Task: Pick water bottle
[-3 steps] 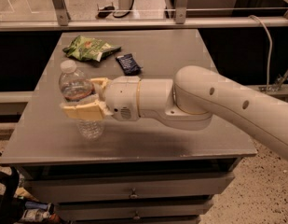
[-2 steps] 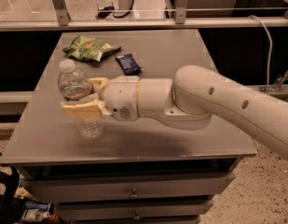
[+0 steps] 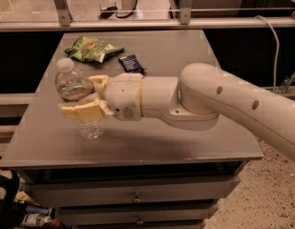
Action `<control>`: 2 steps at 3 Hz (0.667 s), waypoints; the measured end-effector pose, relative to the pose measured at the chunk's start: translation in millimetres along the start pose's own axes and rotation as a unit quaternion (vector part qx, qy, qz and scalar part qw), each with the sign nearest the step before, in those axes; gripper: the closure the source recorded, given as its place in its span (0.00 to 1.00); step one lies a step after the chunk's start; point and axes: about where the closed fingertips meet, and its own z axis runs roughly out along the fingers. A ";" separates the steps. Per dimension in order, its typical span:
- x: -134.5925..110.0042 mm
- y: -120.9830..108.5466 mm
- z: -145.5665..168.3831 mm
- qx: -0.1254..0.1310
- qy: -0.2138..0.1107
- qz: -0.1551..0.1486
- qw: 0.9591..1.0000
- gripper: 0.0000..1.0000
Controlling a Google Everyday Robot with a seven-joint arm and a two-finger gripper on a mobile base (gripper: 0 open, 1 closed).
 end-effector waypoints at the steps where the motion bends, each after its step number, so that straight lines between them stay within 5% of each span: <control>1: -26.3 4.4 -6.4 0.006 -0.002 -0.035 0.999 1.00; 2: -62.0 7.3 -11.5 0.010 0.004 -0.078 0.997 1.00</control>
Offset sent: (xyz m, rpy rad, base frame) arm -0.0102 -0.0127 0.0859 -0.0552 -0.2073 -0.0250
